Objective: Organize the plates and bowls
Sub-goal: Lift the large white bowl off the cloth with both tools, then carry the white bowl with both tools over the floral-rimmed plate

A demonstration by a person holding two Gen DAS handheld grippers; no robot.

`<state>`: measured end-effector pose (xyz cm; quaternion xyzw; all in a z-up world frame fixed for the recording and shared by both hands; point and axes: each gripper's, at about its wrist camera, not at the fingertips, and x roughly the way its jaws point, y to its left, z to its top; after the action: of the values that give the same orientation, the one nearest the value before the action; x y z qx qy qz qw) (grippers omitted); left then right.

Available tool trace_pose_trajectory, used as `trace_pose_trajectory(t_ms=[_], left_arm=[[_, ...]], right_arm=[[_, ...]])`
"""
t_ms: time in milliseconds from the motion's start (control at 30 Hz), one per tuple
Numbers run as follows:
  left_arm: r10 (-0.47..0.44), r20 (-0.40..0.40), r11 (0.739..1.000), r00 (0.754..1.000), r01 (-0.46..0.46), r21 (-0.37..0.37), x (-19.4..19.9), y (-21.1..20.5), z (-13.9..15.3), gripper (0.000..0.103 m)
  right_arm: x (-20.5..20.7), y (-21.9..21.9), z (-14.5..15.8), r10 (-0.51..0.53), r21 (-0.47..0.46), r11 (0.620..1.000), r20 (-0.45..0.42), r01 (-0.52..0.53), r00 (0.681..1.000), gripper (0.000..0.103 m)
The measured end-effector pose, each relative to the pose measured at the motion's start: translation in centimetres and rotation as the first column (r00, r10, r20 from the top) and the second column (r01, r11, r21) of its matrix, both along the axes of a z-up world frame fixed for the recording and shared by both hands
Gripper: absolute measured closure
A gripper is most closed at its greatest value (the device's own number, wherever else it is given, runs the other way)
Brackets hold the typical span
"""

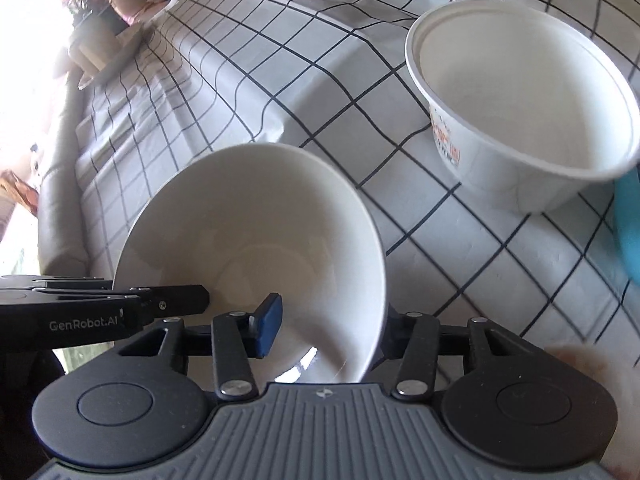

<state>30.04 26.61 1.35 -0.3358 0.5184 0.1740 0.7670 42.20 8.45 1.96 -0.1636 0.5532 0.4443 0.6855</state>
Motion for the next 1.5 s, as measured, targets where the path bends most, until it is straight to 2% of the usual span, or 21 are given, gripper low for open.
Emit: trace_pose_trajectory(t_ms=[133,233,333,433,533,700,867,967,1167,1300,1500], left_arm=[[-0.062,0.011,0.998,0.998,0.062,0.010,0.0,0.0,2.2,0.079],[-0.115,0.049,0.993,0.992,0.113,0.043,0.6,-0.4,4.6,0.080],[-0.185,0.094,0.980,0.978,0.177,0.089,1.6,-1.3,7.2,0.080],[-0.270,0.132,0.959,0.954,0.253,0.128,3.3,-3.0,9.2,0.080],[-0.362,0.162,0.929,0.918,0.341,0.141,5.4,-5.4,10.4,0.080],[-0.520,0.186,0.854,0.834,0.500,0.144,8.1,-10.8,10.7,0.080],[-0.638,0.167,0.770,0.751,0.628,0.118,9.3,-15.4,9.0,0.080],[-0.680,0.144,0.733,0.719,0.675,0.087,9.6,-17.0,7.2,0.076],[-0.702,0.096,0.711,0.705,0.702,0.046,9.2,-17.7,4.5,0.076],[-0.699,0.068,0.714,0.712,0.699,0.026,9.3,-17.3,3.3,0.076],[-0.689,0.064,0.723,0.722,0.690,-0.003,9.1,-17.1,2.3,0.076]], right_arm=[[-1.1,-1.3,2.2,-0.038,0.042,0.998,0.018,0.037,0.999,0.055],[-1.7,-2.8,4.3,-0.088,0.089,0.992,0.049,0.084,0.995,0.055],[-1.9,-4.7,6.3,-0.157,0.136,0.980,0.083,0.145,0.984,0.055],[-2.2,-7.2,8.0,-0.234,0.171,0.962,0.126,0.211,0.964,0.055],[-2.8,-10.3,9.1,-0.319,0.189,0.939,0.174,0.286,0.932,0.055],[-3.2,-15.6,9.4,-0.463,0.188,0.883,0.209,0.430,0.861,0.055],[-3.6,-20.0,8.4,-0.579,0.180,0.815,0.194,0.551,0.792,0.055],[-4.0,-21.4,7.7,-0.612,0.167,0.790,0.188,0.590,0.768,0.055],[-4.6,-22.0,5.0,-0.626,0.099,0.779,0.168,0.619,0.762,0.055],[-4.5,-21.9,3.6,-0.624,0.079,0.781,0.132,0.619,0.770,0.055],[-3.6,-21.4,2.9,-0.603,0.059,0.797,0.122,0.601,0.788,0.055]])
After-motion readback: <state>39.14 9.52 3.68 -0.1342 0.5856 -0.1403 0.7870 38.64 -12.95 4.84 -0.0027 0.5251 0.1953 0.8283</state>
